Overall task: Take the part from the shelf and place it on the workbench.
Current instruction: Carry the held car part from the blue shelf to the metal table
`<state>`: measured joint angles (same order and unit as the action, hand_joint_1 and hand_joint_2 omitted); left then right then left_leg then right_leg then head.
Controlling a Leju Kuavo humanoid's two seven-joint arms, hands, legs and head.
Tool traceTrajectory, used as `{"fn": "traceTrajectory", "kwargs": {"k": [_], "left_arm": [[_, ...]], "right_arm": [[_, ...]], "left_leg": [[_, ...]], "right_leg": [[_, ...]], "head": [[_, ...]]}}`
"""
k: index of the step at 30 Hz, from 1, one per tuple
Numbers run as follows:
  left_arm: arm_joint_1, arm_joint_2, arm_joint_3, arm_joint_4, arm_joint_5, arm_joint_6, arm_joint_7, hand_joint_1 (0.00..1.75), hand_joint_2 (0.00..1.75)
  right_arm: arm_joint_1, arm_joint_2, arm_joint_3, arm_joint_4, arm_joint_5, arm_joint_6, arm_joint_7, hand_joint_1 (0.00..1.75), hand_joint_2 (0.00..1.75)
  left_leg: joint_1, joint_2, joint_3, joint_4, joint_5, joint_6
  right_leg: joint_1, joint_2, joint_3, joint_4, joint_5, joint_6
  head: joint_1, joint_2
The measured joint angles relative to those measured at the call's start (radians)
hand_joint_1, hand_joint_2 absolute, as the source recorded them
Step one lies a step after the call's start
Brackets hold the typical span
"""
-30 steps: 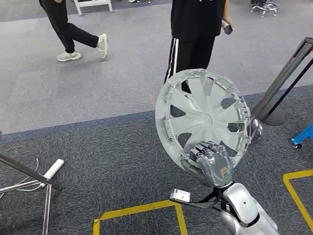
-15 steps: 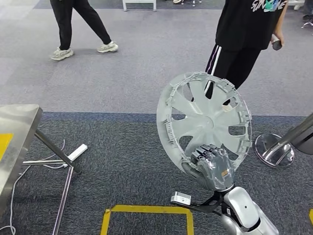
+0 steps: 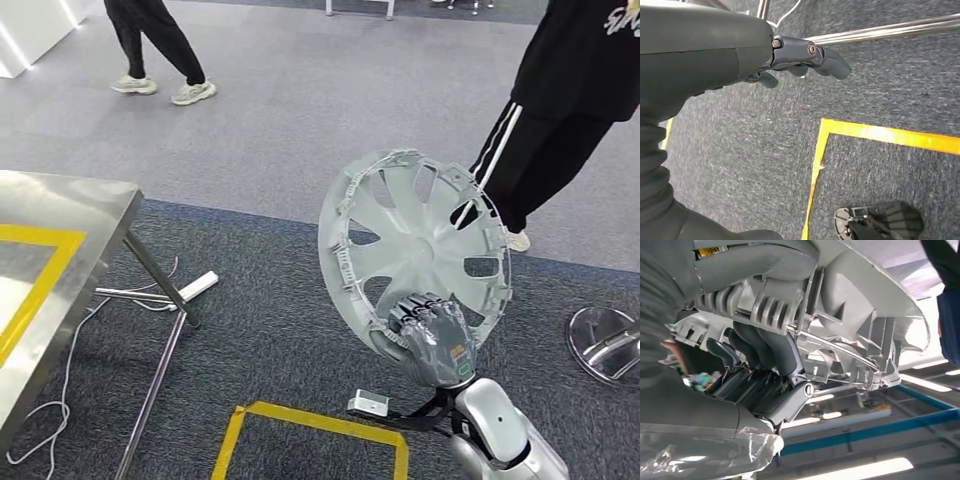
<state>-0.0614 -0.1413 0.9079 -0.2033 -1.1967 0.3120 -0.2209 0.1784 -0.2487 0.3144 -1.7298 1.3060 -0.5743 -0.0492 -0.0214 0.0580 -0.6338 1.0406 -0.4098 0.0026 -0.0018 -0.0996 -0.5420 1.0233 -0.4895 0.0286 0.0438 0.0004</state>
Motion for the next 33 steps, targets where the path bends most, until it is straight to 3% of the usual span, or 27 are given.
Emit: {"fn": "traceTrajectory", "kwargs": {"k": [1, 3, 4, 6, 8, 10, 11, 12, 13, 15, 17, 19, 21, 23, 25, 26, 27, 28, 30, 32, 33], "left_arm": [[-0.002, 0.0, 0.0, 0.0, 0.0, 0.0, 0.0, 0.0, 1.75], [-0.001, 0.0, 0.0, 0.0, 0.0, -0.003, 0.0, 0.0, 1.75], [0.001, 0.0, 0.0, 0.0, 0.0, -0.004, 0.0, 0.0, 1.75], [0.002, 0.002, 0.0, 0.0, 0.0, -0.005, 0.001, 0.0, 1.75], [-0.001, 0.004, 0.0, 0.0, 0.0, -0.007, 0.003, 0.0, 1.75], [-0.001, 0.003, 0.0, 0.0, 0.0, -0.011, 0.004, 0.0, 1.75], [0.0, 0.003, 0.0, 0.0, 0.0, -0.012, 0.004, 0.0, 1.75], [0.0, 0.002, 0.0, 0.0, 0.0, -0.012, 0.006, 0.0, 1.75], [0.001, 0.002, 0.0, 0.0, 0.0, -0.013, 0.007, 0.0, 1.75], [-0.001, 0.004, 0.0, 0.0, 0.0, -0.014, 0.01, 0.0, 1.75], [0.001, 0.005, 0.0, 0.0, 0.0, -0.015, 0.012, 0.0, 1.75], [0.007, 0.006, 0.0, 0.0, 0.0, -0.015, 0.013, 0.0, 1.75], [0.009, 0.005, 0.0, 0.0, 0.0, -0.015, 0.014, 0.0, 1.75], [0.006, 0.003, 0.0, 0.0, 0.0, -0.016, 0.014, 0.0, 1.75], [0.004, 0.002, 0.0, 0.0, 0.0, -0.016, 0.014, 0.0, 1.75], [0.004, 0.001, 0.0, 0.0, 0.0, -0.016, 0.014, 0.0, 1.75], [0.005, 0.001, 0.0, 0.0, 0.0, -0.016, 0.014, 0.0, 1.75], [0.005, 0.001, 0.001, 0.0, 0.0, -0.016, 0.014, 0.0, 1.75], [0.003, 0.001, 0.001, 0.0, 0.0, -0.016, 0.014, 0.0, 1.75], [0.001, 0.001, 0.0, 0.0, 0.0, -0.016, 0.014, 0.0, 1.75], [0.001, 0.001, 0.0, 0.0, 0.0, -0.016, 0.014, 0.0, 1.75]], "right_arm": [[-0.002, 0.0, 0.0, 0.0, 0.0, 0.0, 0.0, 1.75, 1.75], [-0.006, 0.0, 0.001, 0.0, -0.002, 0.001, -0.001, 1.75, 1.75], [-0.009, 0.0, 0.001, -0.001, -0.002, 0.001, -0.001, 1.75, 1.75], [-0.012, 0.0, 0.0, -0.003, -0.005, 0.001, 0.0, 1.75, 1.75], [-0.009, -0.001, -0.002, -0.003, -0.007, 0.001, 0.001, 1.75, 1.75], [-0.005, -0.001, -0.003, -0.003, -0.008, 0.001, 0.002, 1.75, 1.75], [-0.004, -0.001, -0.003, -0.003, -0.008, 0.001, 0.002, 1.75, 1.75], [-0.004, -0.001, -0.004, -0.003, -0.008, 0.001, 0.002, 1.75, 1.75], [-0.004, -0.001, -0.004, -0.003, -0.009, 0.001, 0.002, 1.75, 1.75], [-0.003, -0.001, -0.005, -0.004, -0.01, 0.002, 0.003, 1.75, 1.75], [-0.001, -0.001, -0.005, -0.004, -0.01, 0.002, 0.002, 1.75, 1.75], [-0.001, -0.001, -0.005, -0.004, -0.01, 0.003, 0.003, 1.75, 1.75], [0.0, -0.001, -0.006, -0.006, -0.01, 0.003, 0.004, 1.75, 1.75], [0.003, -0.001, -0.008, -0.007, -0.01, 0.003, 0.004, 1.75, 1.75], [0.005, -0.002, -0.009, -0.007, -0.01, 0.003, 0.003, 1.75, 1.75], [0.004, -0.002, -0.01, -0.007, -0.01, 0.003, 0.003, 1.75, 1.75], [0.004, -0.002, -0.01, -0.007, -0.01, 0.003, 0.003, 1.75, 1.75], [0.004, -0.002, -0.01, -0.007, -0.01, 0.003, 0.003, 1.75, 1.75], [0.004, -0.002, -0.01, -0.007, -0.01, 0.003, 0.003, 1.75, 1.75], [0.004, -0.003, -0.012, -0.007, -0.01, 0.003, 0.003, 1.75, 1.75], [0.002, -0.004, -0.013, -0.007, -0.009, 0.003, 0.003, 1.75, 1.75]], "left_leg": [[-0.004, 0.011, 0.014, -0.028, 0.001, 0.004], [-0.006, -0.008, 0.015, -0.038, -0.001, 0.012], [-0.004, -0.02, 0.016, -0.041, 0.001, 0.017], [0.004, -0.045, 0.021, -0.048, 0.004, 0.027], [0.008, -0.071, 0.022, -0.049, 0.004, 0.034], [0.009, -0.1, 0.022, -0.048, 0.004, 0.035], [0.01, -0.116, 0.023, -0.048, 0.004, 0.035], [0.011, -0.131, 0.024, -0.047, 0.004, 0.033], [0.013, -0.148, 0.025, -0.045, 0.004, 0.03], [0.015, -0.176, 0.02, -0.039, 0.004, 0.019], [0.016, -0.2, 0.011, -0.036, 0.01, 0.007], [0.019, -0.212, 0.005, -0.038, 0.014, -0.003], [0.016, -0.162, -0.016, 0.003, -0.013, -0.011], [0.013, -0.092, -0.074, 0.124, -0.077, -0.017], [0.016, -0.072, -0.131, 0.242, -0.117, -0.02], [0.017, -0.069, -0.137, 0.255, -0.112, -0.02], [0.016, -0.067, -0.122, 0.227, -0.088, -0.018], [0.015, -0.056, -0.088, 0.166, -0.054, -0.015], [0.007, -0.005, -0.016, 0.032, -0.008, -0.007], [-0.001, 0.023, 0.012, -0.026, -0.003, 0.002], [-0.002, 0.011, 0.011, -0.03, -0.005, 0.007]], "right_leg": [[0.003, -0.011, 0.002, 0.0, -0.003, 0.004], [0.005, -0.036, 0.007, -0.004, -0.007, 0.013], [0.003, -0.032, 0.008, -0.001, -0.013, 0.018], [-0.001, 0.02, -0.016, 0.056, -0.048, 0.027], [-0.004, 0.082, -0.082, 0.187, -0.108, 0.033], [-0.006, 0.097, -0.139, 0.283, -0.133, 0.037], [-0.006, 0.099, -0.143, 0.279, -0.116, 0.038], [-0.008, 0.102, -0.126, 0.233, -0.081, 0.039], [-0.013, 0.117, -0.095, 0.163, -0.04, 0.041], [-0.023, 0.167, -0.036, 0.039, 0.006, 0.044], [-0.025, 0.189, -0.017, 0.004, 0.006, 0.037], [-0.022, 0.166, -0.014, 0.002, 0.01, 0.023], [-0.022, 0.139, -0.011, -0.002, 0.013, 0.01], [-0.017, 0.109, -0.009, -0.003, 0.011, 0.001], [-0.013, 0.076, -0.008, -0.003, 0.008, -0.003], [-0.012, 0.061, -0.007, -0.003, 0.007, -0.004], [-0.011, 0.046, -0.004, -0.003, 0.005, -0.004], [-0.011, 0.033, 0.0, -0.003, 0.002, -0.003], [-0.005, 0.01, 0.006, -0.002, -0.006, 0.003], [0.002, -0.013, 0.011, -0.003, -0.013, 0.011], [0.004, -0.025, 0.014, -0.005, -0.015, 0.016]], "head": [[0.0, 0.0], [0.002, 0.0], [0.003, 0.0], [0.005, 0.0], [0.009, 0.0], [0.01, 0.0], [0.01, 0.0], [0.01, 0.0], [0.011, 0.0], [0.01, 0.0], [0.009, 0.0], [0.009, 0.0], [0.004, 0.0], [-0.001, 0.0], [-0.001, 0.0], [-0.001, 0.0], [-0.001, 0.0], [-0.001, 0.0], [-0.002, 0.0], [0.002, 0.0], [0.003, 0.0]]}}
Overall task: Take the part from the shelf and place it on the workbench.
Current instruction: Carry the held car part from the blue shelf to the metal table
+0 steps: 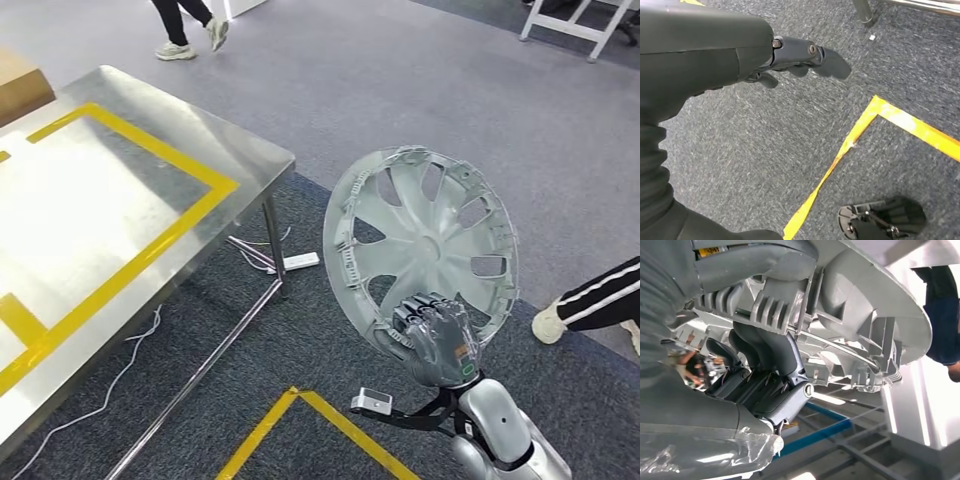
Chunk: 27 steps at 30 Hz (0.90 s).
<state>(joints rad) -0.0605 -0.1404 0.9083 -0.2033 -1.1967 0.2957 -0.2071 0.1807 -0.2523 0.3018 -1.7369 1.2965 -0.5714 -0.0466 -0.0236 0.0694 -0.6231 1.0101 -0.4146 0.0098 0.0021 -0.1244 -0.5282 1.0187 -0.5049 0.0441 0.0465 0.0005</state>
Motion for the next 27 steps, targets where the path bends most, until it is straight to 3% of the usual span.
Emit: {"fn": "traceTrajectory", "kwargs": {"k": [1, 3, 5, 7, 8, 9, 10, 12, 14, 16, 17, 18, 20, 21, 23, 24, 25, 27], "left_arm": [[0.002, 0.0, 0.0, 0.0, 0.0, 0.0, 0.0, 0.0, 1.75], [0.003, 0.0, 0.0, 0.0, 0.0, 0.0, 0.0, 0.0, 1.75], [0.0, 0.001, 0.001, 0.0, 0.0, 0.001, 0.0, 0.0, 1.75], [-0.002, 0.0, 0.001, 0.0, 0.0, 0.001, 0.0, 0.0, 1.75], [-0.002, 0.0, 0.001, 0.0, 0.0, 0.001, 0.0, 0.0, 1.75], [-0.001, -0.001, 0.001, 0.0, 0.0, 0.001, 0.0, 0.0, 1.75], [0.0, -0.001, 0.001, 0.0, 0.0, 0.001, 0.0, 0.0, 1.75], [-0.001, 0.0, 0.001, 0.0, 0.0, 0.0, 0.0, 0.0, 1.75], [-0.001, 0.001, 0.001, 0.0, 0.0, -0.001, 0.0, 0.0, 1.75], [0.004, 0.001, 0.001, 0.0, 0.0, -0.001, 0.0, 0.0, 1.75], [0.007, 0.001, 0.001, 0.0, 0.0, -0.001, 0.0, 0.0, 1.75], [0.008, 0.001, 0.001, 0.0, 0.0, -0.002, 0.0, 0.0, 1.75], [0.005, 0.0, 0.001, 0.0, 0.0, -0.006, 0.0, 0.0, 1.75], [0.003, 0.0, 0.001, 0.0, 0.0, -0.008, 0.0, 0.0, 1.75], [0.002, -0.002, 0.001, 0.0, 0.0, -0.011, 0.0, 0.0, 1.75], [0.003, -0.003, 0.001, 0.0, 0.0, -0.011, 0.0, 0.0, 1.75], [0.004, -0.003, 0.001, 0.0, 0.0, -0.011, 0.0, 0.0, 1.75], [0.002, -0.003, 0.001, 0.0, 0.0, -0.011, 0.0, 0.0, 1.75]], "right_arm": [[-0.002, 0.0, 0.0, -0.001, 0.0, 0.0, 0.0, 1.75, 1.75], [-0.004, 0.0, 0.0, -0.003, 0.0, 0.0, 0.0, 1.75, 1.75], [-0.001, -0.001, -0.001, -0.005, 0.0, 0.0, 0.0, 1.75, 1.75], [0.002, -0.002, -0.002, -0.005, 0.0, 0.0, 0.0, 1.75, 1.75], [0.002, -0.002, -0.001, -0.005, 0.0, 0.0, 0.0, 1.75, 1.75], [0.002, -0.002, -0.001, -0.005, 0.0, 0.0, 0.0, 1.75, 1.75], [0.002, -0.002, -0.001, -0.005, 0.0, 0.0, 0.0, 1.75, 1.75], [0.002, -0.002, -0.001, -0.005, 0.0, 0.0, 0.0, 1.75, 1.75], [0.003, -0.002, -0.001, -0.005, 0.0, 0.001, 0.0, 1.75, 1.75], [0.003, -0.002, -0.001, -0.005, 0.0, 0.001, 0.0, 1.75, 1.75], [0.002, -0.002, -0.001, -0.005, 0.0, 0.001, 0.0, 1.75, 1.75], [0.002, -0.002, -0.001, -0.006, 0.0, 0.001, 0.001, 1.75, 1.75], [0.005, -0.002, -0.003, -0.006, 0.0, 0.001, 0.005, 1.75, 1.75], [0.008, -0.002, -0.005, -0.006, 0.001, 0.001, 0.007, 1.75, 1.75], [0.013, -0.002, -0.007, -0.006, 0.002, 0.001, 0.008, 1.75, 1.75], [0.014, -0.003, -0.008, -0.006, 0.002, 0.001, 0.009, 1.75, 1.75], [0.014, -0.003, -0.009, -0.007, 0.001, 0.001, 0.009, 1.75, 1.75], [0.015, -0.003, -0.01, -0.008, 0.001, 0.001, 0.01, 1.75, 1.75]], "left_leg": [[0.002, -0.013, 0.0, -0.002, 0.001, 0.005], [0.009, -0.039, 0.004, -0.007, 0.003, 0.016], [0.014, -0.065, 0.007, -0.009, 0.004, 0.024], [0.014, -0.094, 0.007, -0.008, 0.004, 0.027], [0.014, -0.11, 0.008, -0.008, 0.004, 0.027], [0.015, -0.125, 0.009, -0.008, 0.004, 0.026], [0.017, -0.142, 0.011, -0.007, 0.004, 0.025], [0.019, -0.173, 0.009, -0.003, 0.005, 0.016], [0.02, -0.198, -0.001, -0.001, 0.01, 0.003], [0.025, -0.221, -0.01, -0.005, 0.019, -0.011], [0.024, -0.212, -0.014, -0.002, 0.017, -0.017], [0.022, -0.187, -0.023, 0.016, 0.004, -0.022], [0.018, -0.116, -0.068, 0.109, -0.051, -0.03], [0.02, -0.094, -0.101, 0.177, -0.084, -0.033], [0.022, -0.081, -0.142, 0.268, -0.112, -0.034], [0.022, -0.079, -0.137, 0.264, -0.1, -0.033], [0.021, -0.074, -0.112, 0.222, -0.074, -0.03], [0.012, -0.03, -0.034, 0.086, -0.021, -0.018]], "right_leg": [[-0.001, -0.006, 0.004, -0.002, -0.003, 0.005], [-0.004, 0.032, -0.007, 0.032, -0.029, 0.016], [-0.006, 0.097, -0.062, 0.152, -0.086, 0.022], [-0.007, 0.12, -0.132, 0.278, -0.128, 0.024], [-0.007, 0.122, -0.149, 0.296, -0.121, 0.023], [-0.008, 0.124, -0.146, 0.273, -0.094, 0.023], [-0.01, 0.132, -0.124, 0.213, -0.053, 0.023], [-0.021, 0.183, -0.066, 0.073, 0.01, 0.025], [-0.027, 0.222, -0.038, 0.013, 0.023, 0.021], [-0.024, 0.206, -0.035, 0.011, 0.024, 0.007], [-0.024, 0.193, -0.034, 0.009, 0.027, 0.0], [-0.024, 0.179, -0.032, 0.006, 0.029, -0.007], [-0.022, 0.149, -0.03, 0.002, 0.03, -0.017], [-0.02, 0.132, -0.03, 0.002, 0.029, -0.02], [-0.017, 0.1, -0.029, 0.002, 0.027, -0.022], [-0.016, 0.085, -0.028, 0.002, 0.026, -0.023], [-0.015, 0.071, -0.026, 0.002, 0.024, -0.022], [-0.01, 0.048, -0.02, 0.004, 0.019, -0.017]], "head": [[0.002, 0.0], [0.003, 0.0], [0.006, 0.0], [0.008, 0.0], [0.008, 0.0], [0.007, 0.0], [0.007, 0.0], [0.007, 0.0], [0.006, 0.0], [0.006, 0.0], [0.005, 0.0], [0.002, 0.0], [-0.003, 0.0], [-0.005, 0.0], [-0.005, 0.0], [-0.005, 0.0], [-0.005, 0.0], [-0.006, 0.0]]}}
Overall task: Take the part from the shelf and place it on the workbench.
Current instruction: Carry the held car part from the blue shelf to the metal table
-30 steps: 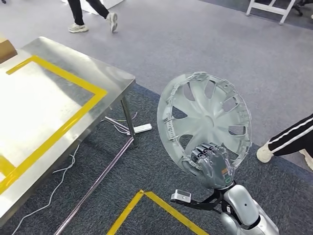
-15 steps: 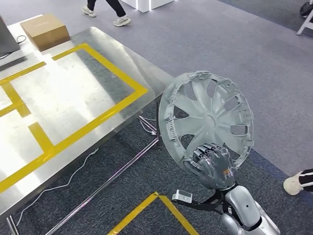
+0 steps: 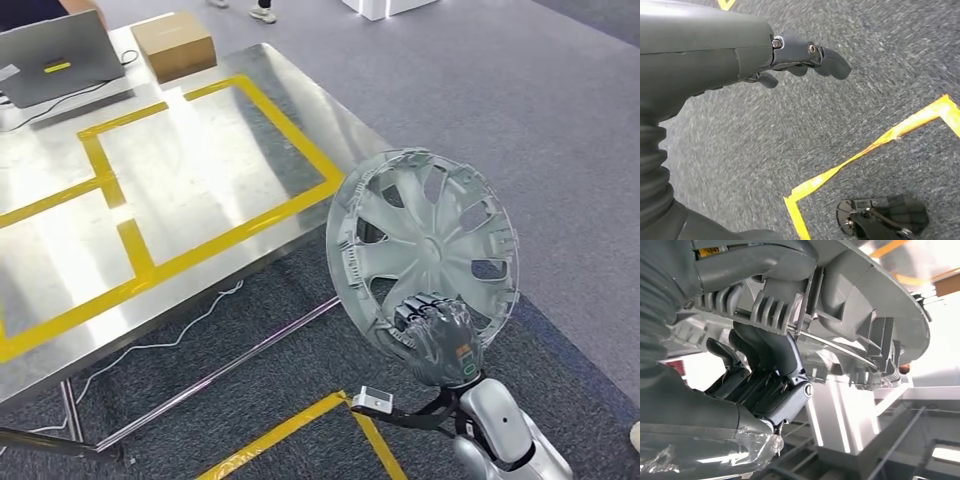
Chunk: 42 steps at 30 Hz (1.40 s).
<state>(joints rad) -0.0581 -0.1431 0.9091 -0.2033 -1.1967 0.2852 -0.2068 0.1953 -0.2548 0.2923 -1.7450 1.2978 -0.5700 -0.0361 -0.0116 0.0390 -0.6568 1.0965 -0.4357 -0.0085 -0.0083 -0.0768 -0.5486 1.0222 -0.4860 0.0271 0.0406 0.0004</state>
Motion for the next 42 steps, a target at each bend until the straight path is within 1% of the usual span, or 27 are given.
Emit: {"fn": "traceTrajectory", "kwargs": {"k": [1, 2, 3, 4, 5, 6, 7, 9, 10, 11, 12, 13, 14, 15, 16, 17, 18, 19, 21, 22, 24, 26, 27, 30, 31, 39, 42], "left_arm": [[-0.002, 0.0, 0.0, 0.0, 0.0, 0.0, 0.0, 0.0, 1.75], [-0.004, 0.0, 0.0, 0.0, 0.0, 0.0, 0.0, 0.0, 1.75], [-0.004, 0.0, 0.0, 0.0, 0.0, 0.0, 0.0, 0.0, 1.75], [-0.003, 0.0, 0.0, 0.0, 0.0, 0.0, 0.0, 0.0, 1.75], [-0.001, 0.0, 0.0, 0.0, -0.001, 0.0, 0.0, 0.0, 1.75], [0.001, 0.0, 0.0, 0.0, -0.001, 0.001, 0.0, 0.0, 1.75], [0.001, 0.0, 0.0, 0.0, -0.002, 0.001, 0.0, 0.0, 1.75], [-0.002, 0.0, 0.0, 0.0, -0.003, 0.001, 0.0, 0.0, 1.75], [-0.004, 0.0, 0.0, 0.0, -0.003, 0.001, 0.0, 0.0, 1.75], [-0.004, -0.001, 0.0, 0.0, -0.004, 0.001, 0.0, 0.0, 1.75], [-0.004, -0.002, 0.0, 0.0, -0.004, 0.0, 0.0, 0.0, 1.75], [-0.003, -0.002, 0.0, 0.0, -0.005, 0.0, 0.0, 0.0, 1.75], [-0.002, -0.003, 0.0, 0.0, -0.006, -0.001, 0.0, 0.0, 1.75], [-0.001, -0.002, 0.0, 0.0, -0.007, -0.002, 0.0, 0.0, 1.75], [0.0, -0.001, 0.0, 0.0, -0.007, -0.003, 0.0, 0.0, 1.75], [0.001, 0.0, 0.0, 0.0, -0.007, -0.004, 0.0, 0.0, 1.75], [0.003, 0.0, 0.0, 0.0, -0.007, -0.005, 0.0, 0.0, 1.75], [0.004, 0.001, 0.0, 0.0, -0.007, -0.006, 0.0, 0.0, 1.75], [0.005, 0.002, 0.0, 0.0, -0.007, -0.01, 0.0, 0.0, 1.75], [0.005, 0.003, 0.0, 0.0, -0.007, -0.011, 0.0, 0.0, 1.75], [0.004, 0.002, 0.0, 0.0, -0.007, -0.012, 0.0, 0.0, 1.75], [0.003, 0.002, 0.0, 0.0, -0.007, -0.015, -0.001, 0.0, 1.75], [0.002, 0.002, 0.0, 0.0, -0.006, -0.019, -0.004, 0.0, 1.75], [0.002, 0.002, 0.0, 0.0, 0.003, -0.042, -0.022, 0.0, 1.75], [0.002, 0.003, 0.0, 0.0, 0.006, -0.048, -0.028, 0.0, 1.75], [0.001, 0.005, 0.011, 0.0, 0.028, -0.103, -0.059, 0.0, 1.75], [0.001, 0.01, 0.019, 0.0, 0.03, -0.109, -0.058, 0.0, 1.75]], "right_arm": [[0.001, 0.0, -0.001, -0.001, 0.0, 0.0, 0.0, 1.75, 1.75], [0.001, 0.0, -0.001, -0.001, 0.0, 0.0, 0.0, 1.75, 1.75], [0.0, -0.001, -0.001, -0.002, 0.001, 0.001, 0.0, 1.75, 1.75], [-0.001, -0.001, -0.001, -0.004, 0.001, 0.001, 0.0, 1.75, 1.75], [-0.002, -0.001, -0.001, -0.005, 0.001, 0.001, 0.0, 1.75, 1.75], [-0.002, -0.002, -0.001, -0.007, 0.001, 0.001, 0.001, 1.75, 1.75], [-0.002, -0.002, -0.001, -0.009, 0.001, 0.001, 0.001, 1.75, 1.75], [-0.001, -0.004, -0.002, -0.011, 0.001, 0.001, 0.001, 1.75, 1.75], [0.001, -0.004, -0.002, -0.011, 0.001, 0.001, 0.002, 1.75, 1.75], [0.002, -0.005, -0.002, -0.011, 0.001, 0.001, 0.001, 1.75, 1.75], [0.002, -0.005, -0.002, -0.011, 0.001, 0.001, 0.001, 1.75, 1.75], [0.002, -0.005, -0.002, -0.011, -0.001, 0.001, 0.0, 1.75, 1.75], [0.002, -0.006, -0.002, -0.011, -0.004, 0.002, -0.001, 1.75, 1.75], [0.001, -0.007, -0.002, -0.011, -0.008, 0.004, -0.002, 1.75, 1.75], [0.0, -0.008, -0.001, -0.011, -0.013, 0.007, -0.003, 1.75, 1.75], [0.0, -0.009, -0.001, -0.011, -0.016, 0.011, -0.003, 1.75, 1.75], [0.0, -0.01, -0.001, -0.011, -0.017, 0.015, -0.004, 1.75, 1.75], [0.001, -0.011, 0.0, -0.011, -0.017, 0.019, -0.005, 1.75, 1.75], [0.002, -0.013, 0.0, -0.011, -0.017, 0.026, -0.005, 1.75, 1.75], [0.003, -0.014, -0.001, -0.011, -0.017, 0.028, -0.005, 1.75, 1.75], [0.004, -0.017, -0.001, -0.011, -0.017, 0.031, -0.005, 1.75, 1.75], [0.004, -0.019, -0.001, -0.011, -0.017, 0.033, -0.007, 1.75, 1.75], [0.003, -0.02, 0.0, -0.011, -0.017, 0.034, -0.008, 1.75, 1.75], [-0.001, -0.022, 0.0, -0.009, -0.019, 0.043, -0.014, 1.75, 1.75], [-0.003, -0.022, 0.001, -0.008, -0.02, 0.046, -0.016, 1.75, 1.75], [-0.044, -0.022, 0.013, 0.021, -0.025, 0.073, -0.036, 1.75, 1.75], [-0.076, -0.02, 0.029, 0.051, -0.027, 0.085, -0.043, 1.75, 1.75]], "left_leg": [[-0.005, 0.021, 0.028, -0.052, 0.013, 0.007], [-0.01, 0.036, 0.044, -0.082, 0.016, 0.012], [-0.013, 0.035, 0.047, -0.093, 0.013, 0.016], [-0.012, 0.021, 0.045, -0.094, 0.014, 0.021], [-0.01, 0.009, 0.047, -0.098, 0.016, 0.025], [-0.007, -0.004, 0.05, -0.102, 0.018, 0.029], [-0.002, -0.016, 0.052, -0.106, 0.02, 0.033], [0.003, -0.042, 0.054, -0.107, 0.022, 0.039], [0.003, -0.056, 0.054, -0.107, 0.022, 0.041], [0.003, -0.071, 0.054, -0.106, 0.022, 0.042], [0.003, -0.085, 0.055, -0.106, 0.022, 0.042], [0.005, -0.097, 0.056, -0.105, 0.022, 0.041], [0.006, -0.109, 0.057, -0.104, 0.021, 0.039], [0.005, -0.118, 0.057, -0.102, 0.02, 0.035], [0.004, -0.125, 0.055, -0.098, 0.019, 0.03], [0.003, -0.13, 0.052, -0.095, 0.019, 0.026], [0.0, -0.133, 0.048, -0.093, 0.02, 0.026], [0.0, -0.133, 0.045, -0.092, 0.023, 0.032], [-0.001, -0.131, 0.044, -0.095, 0.027, 0.048], [-0.001, -0.129, 0.045, -0.097, 0.028, 0.051], [0.0, -0.126, 0.047, -0.102, 0.029, 0.052], [0.002, -0.125, 0.047, -0.105, 0.03, 0.048], [0.003, -0.124, 0.048, -0.106, 0.03, 0.041], [0.007, -0.124, 0.048, -0.11, 0.031, 0.009], [0.008, -0.124, 0.048, -0.11, 0.031, 0.004], [0.005, -0.124, 0.046, -0.109, 0.031, 0.004], [0.003, -0.124, 0.044, -0.105, 0.03, 0.009]], "right_leg": [[0.003, -0.011, 0.002, 0.0, -0.003, 0.004], [0.006, -0.022, 0.005, 0.0, -0.006, 0.008], [0.008, -0.034, 0.007, -0.002, -0.008, 0.013], [0.008, -0.046, 0.012, -0.005, -0.009, 0.018], [0.007, -0.047, 0.014, -0.005, -0.013, 0.023], [0.006, -0.03, 0.012, 0.006, -0.022, 0.029], [0.004, -0.004, -0.001, 0.036, -0.04, 0.035], [0.0, 0.054, -0.059, 0.15, -0.093, 0.041], [-0.001, 0.065, -0.093, 0.211, -0.114, 0.043], [-0.001, 0.07, -0.118, 0.249, -0.12, 0.045], [-0.002, 0.073, -0.127, 0.253, -0.106, 0.045], [-0.003, 0.075, -0.116, 0.219, -0.074, 0.046], [-0.004, 0.077, -0.092, 0.158, -0.035, 0.047], [-0.006, 0.084, -0.065, 0.095, -0.007, 0.049], [-0.008, 0.091, -0.041, 0.045, 0.01, 0.046], [-0.01, 0.098, -0.028, 0.016, 0.016, 0.042], [-0.011, 0.103, -0.025, 0.006, 0.014, 0.038], [-0.011, 0.105, -0.024, 0.003, 0.016, 0.033], [-0.011, 0.108, -0.029, 0.002, 0.02, 0.031], [-0.01, 0.109, -0.03, 0.002, 0.021, 0.029], [-0.007, 0.112, -0.031, 0.003, 0.02, 0.023], [-0.004, 0.113, -0.032, 0.003, 0.02, 0.017], [-0.003, 0.113, -0.032, 0.003, 0.02, 0.015], [-0.001, 0.112, -0.033, 0.004, 0.021, 0.01], [0.0, 0.112, -0.033, 0.004, 0.021, 0.01], [-0.003, 0.112, -0.033, 0.003, 0.023, 0.011], [-0.006, 0.112, -0.032, -0.001, 0.025, 0.015]], "head": [[0.001, 0.0], [0.003, 0.0], [0.004, 0.0], [0.006, 0.0], [0.006, 0.0], [0.007, 0.0], [0.009, 0.0], [0.014, 0.0], [0.016, 0.0], [0.016, 0.0], [0.016, 0.0], [0.016, 0.0], [0.016, 0.0], [0.017, 0.0], [0.018, 0.0], [0.018, 0.0], [0.017, 0.0], [0.017, 0.0], [0.015, 0.0], [0.015, 0.0], [0.015, 0.0], [0.016, 0.0], [0.016, 0.0], [0.016, 0.0], [0.016, 0.0], [0.016, 0.0], [0.016, 0.0]]}}
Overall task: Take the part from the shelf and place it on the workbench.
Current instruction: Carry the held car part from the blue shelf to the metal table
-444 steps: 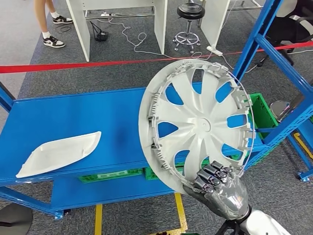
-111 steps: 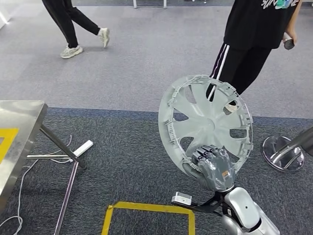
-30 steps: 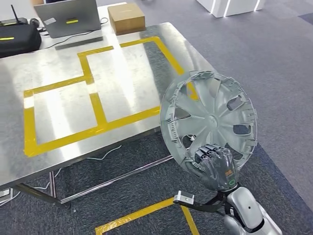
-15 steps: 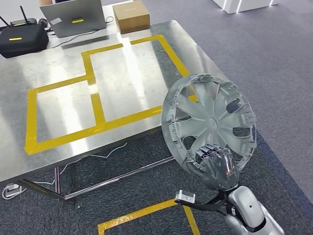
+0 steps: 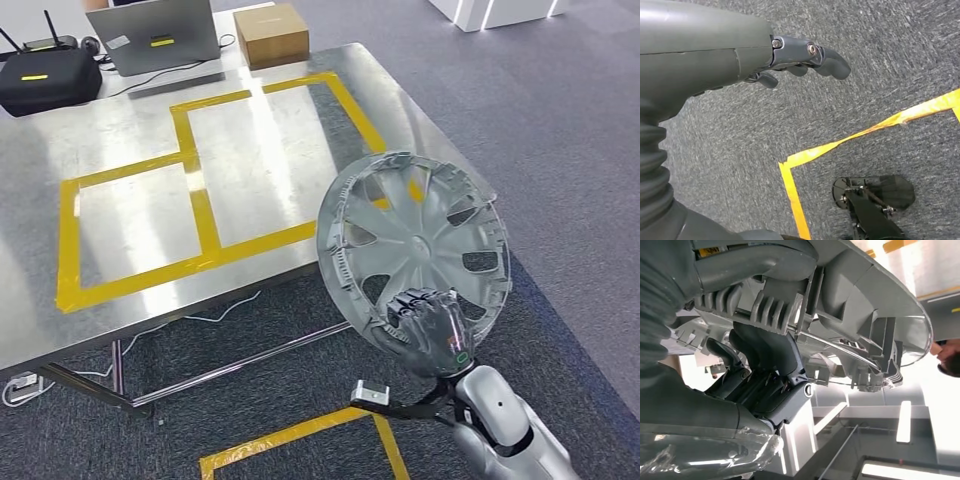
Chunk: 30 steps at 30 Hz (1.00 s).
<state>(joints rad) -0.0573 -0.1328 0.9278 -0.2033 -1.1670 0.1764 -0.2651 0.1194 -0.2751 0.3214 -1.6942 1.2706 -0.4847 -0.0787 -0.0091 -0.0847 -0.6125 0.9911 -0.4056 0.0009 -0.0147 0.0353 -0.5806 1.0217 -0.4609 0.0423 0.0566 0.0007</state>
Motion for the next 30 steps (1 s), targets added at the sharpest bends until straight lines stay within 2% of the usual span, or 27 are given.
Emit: {"fn": "traceTrajectory", "kwargs": {"k": [4, 6, 8, 9, 11, 13, 14, 15, 17, 18, 19, 20, 21, 22, 24, 26, 28, 29, 30], "left_arm": [[0.0, 0.008, 0.004, 0.0, -0.003, 0.005, 0.006, 0.0, 1.75], [0.0, 0.011, 0.005, 0.0, -0.004, 0.009, 0.011, 0.0, 1.75], [-0.001, 0.011, 0.005, 0.0, -0.004, 0.014, 0.018, 0.0, 1.75], [0.0, 0.01, 0.006, 0.0, -0.004, 0.018, 0.024, 0.0, 1.75], [0.0, 0.011, 0.009, 0.0, -0.002, 0.027, 0.039, 0.0, 1.75], [0.0, 0.013, 0.015, 0.0, 0.002, 0.032, 0.057, 0.0, 1.75], [0.001, 0.013, 0.018, 0.0, 0.004, 0.033, 0.062, 0.0, 1.75], [0.001, 0.013, 0.022, 0.0, 0.005, 0.032, 0.065, 0.0, 1.75], [0.002, 0.013, 0.027, 0.0, 0.006, 0.032, 0.068, 0.0, 1.75], [0.001, 0.016, 0.029, 0.0, 0.007, 0.033, 0.068, 0.0, 1.75], [0.0, 0.018, 0.03, 0.0, 0.008, 0.033, 0.068, 0.0, 1.75], [0.0, 0.02, 0.031, 0.0, 0.009, 0.033, 0.068, 0.0, 1.75], [0.0, 0.021, 0.032, 0.0, 0.01, 0.034, 0.069, 0.0, 1.75], [0.0, 0.021, 0.034, 0.0, 0.01, 0.034, 0.069, 0.0, 1.75], [-0.001, 0.02, 0.036, 0.0, 0.012, 0.034, 0.071, 0.0, 1.75], [-0.006, 0.019, 0.038, 0.0, 0.015, 0.034, 0.071, 0.0, 1.75], [-0.007, 0.018, 0.04, 0.0, 0.015, 0.034, 0.071, 0.0, 1.75], [-0.006, 0.018, 0.041, 0.0, 0.015, 0.034, 0.072, 0.0, 1.75], [-0.005, 0.017, 0.043, 0.0, 0.015, 0.033, 0.072, 0.0, 1.75]], "right_arm": [[-0.024, 0.006, 0.018, 0.032, -0.002, 0.002, -0.002, 1.75, 1.75], [-0.03, 0.008, 0.024, 0.042, -0.002, 0.002, -0.003, 1.75, 1.75], [-0.035, 0.009, 0.028, 0.051, -0.003, 0.002, -0.002, 1.75, 1.75], [-0.038, 0.009, 0.031, 0.054, -0.004, 0.002, -0.002, 1.75, 1.75], [-0.043, 0.01, 0.036, 0.06, -0.006, 0.002, -0.002, 1.75, 1.75], [-0.047, 0.01, 0.041, 0.067, -0.008, 0.004, -0.002, 1.75, 1.75], [-0.047, 0.01, 0.044, 0.07, -0.009, 0.005, -0.003, 1.75, 1.75], [-0.048, 0.01, 0.046, 0.073, -0.011, 0.006, -0.003, 1.75, 1.75], [-0.049, 0.01, 0.048, 0.076, -0.014, 0.007, -0.003, 1.75, 1.75], [-0.05, 0.011, 0.049, 0.078, -0.016, 0.007, -0.003, 1.75, 1.75], [-0.05, 0.011, 0.051, 0.08, -0.017, 0.007, -0.003, 1.75, 1.75], [-0.049, 0.012, 0.052, 0.082, -0.018, 0.008, -0.003, 1.75, 1.75], [-0.049, 0.012, 0.054, 0.083, -0.018, 0.008, -0.003, 1.75, 1.75], [-0.048, 0.012, 0.055, 0.084, -0.018, 0.008, -0.002, 1.75, 1.75], [-0.048, 0.013, 0.056, 0.084, -0.019, 0.008, -0.002, 1.75, 1.75], [-0.048, 0.013, 0.056, 0.084, -0.02, 0.008, -0.001, 1.75, 1.75], [-0.046, 0.013, 0.057, 0.084, -0.02, 0.008, -0.001, 1.75, 1.75], [-0.045, 0.013, 0.057, 0.084, -0.02, 0.008, -0.002, 1.75, 1.75], [-0.044, 0.013, 0.057, 0.084, -0.02, 0.008, -0.002, 1.75, 1.75]], "left_leg": [[-0.004, 0.0, -0.003, 0.005, -0.004, 0.013], [-0.006, 0.001, -0.001, -0.005, -0.01, 0.026], [-0.002, 0.002, 0.014, -0.018, -0.016, 0.038], [0.001, 0.003, 0.024, -0.021, -0.019, 0.043], [0.004, 0.008, 0.038, -0.022, -0.022, 0.047], [0.006, 0.013, 0.044, -0.021, -0.024, 0.044], [0.008, 0.013, 0.047, -0.02, -0.026, 0.04], [0.011, 0.013, 0.052, -0.018, -0.03, 0.034], [0.021, 0.01, 0.063, -0.012, -0.044, 0.017], [0.024, 0.007, 0.065, -0.004, -0.051, 0.008], [0.025, 0.005, 0.064, 0.002, -0.058, 0.0], [0.025, 0.004, 0.063, 0.007, -0.064, -0.007], [0.024, 0.003, 0.061, 0.011, -0.067, -0.012], [0.023, 0.003, 0.06, 0.012, -0.069, -0.016], [0.023, 0.021, 0.044, 0.045, -0.067, -0.022], [0.021, 0.053, -0.02, 0.149, -0.089, -0.028], [0.02, 0.069, -0.103, 0.262, -0.133, -0.029], [0.019, 0.071, -0.129, 0.285, -0.141, -0.026], [0.018, 0.071, -0.138, 0.277, -0.128, -0.022]], "right_leg": [[-0.004, 0.0, 0.001, -0.004, 0.0, 0.007], [-0.005, 0.0, 0.005, -0.002, 0.009, 0.017], [-0.002, -0.005, 0.003, 0.011, 0.01, 0.026], [0.0, -0.01, -0.007, 0.033, -0.003, 0.03], [0.001, -0.021, -0.06, 0.132, -0.057, 0.032], [-0.002, -0.025, -0.128, 0.246, -0.104, 0.037], [-0.005, -0.026, -0.144, 0.266, -0.106, 0.04], [-0.008, -0.026, -0.14, 0.247, -0.087, 0.044], [-0.019, -0.023, -0.085, 0.123, -0.012, 0.059], [-0.022, -0.018, -0.058, 0.063, 0.003, 0.063], [-0.023, -0.014, -0.038, 0.026, 0.01, 0.058], [-0.022, -0.011, -0.032, 0.015, 0.004, 0.048], [-0.019, -0.012, -0.033, 0.019, -0.003, 0.032], [-0.02, -0.015, -0.03, 0.023, 0.003, 0.02], [-0.02, -0.02, -0.021, 0.022, 0.002, 0.005], [-0.018, -0.026, -0.008, 0.017, -0.005, -0.006], [-0.013, -0.032, 0.002, 0.015, -0.016, -0.012], [-0.011, -0.033, 0.01, 0.015, -0.023, -0.013], [-0.009, -0.034, 0.02, 0.015, -0.031, -0.014]], "head": [[0.0, 0.0], [0.0, 0.0], [0.002, 0.0], [0.004, 0.0], [0.008, 0.0], [0.009, 0.0], [0.009, 0.0], [0.009, 0.0], [0.009, 0.0], [0.01, 0.0], [0.011, 0.0], [0.01, 0.0], [0.01, 0.0], [0.008, 0.0], [0.005, 0.0], [0.003, 0.0], [0.001, 0.0], [0.001, 0.0], [0.001, 0.0]]}}
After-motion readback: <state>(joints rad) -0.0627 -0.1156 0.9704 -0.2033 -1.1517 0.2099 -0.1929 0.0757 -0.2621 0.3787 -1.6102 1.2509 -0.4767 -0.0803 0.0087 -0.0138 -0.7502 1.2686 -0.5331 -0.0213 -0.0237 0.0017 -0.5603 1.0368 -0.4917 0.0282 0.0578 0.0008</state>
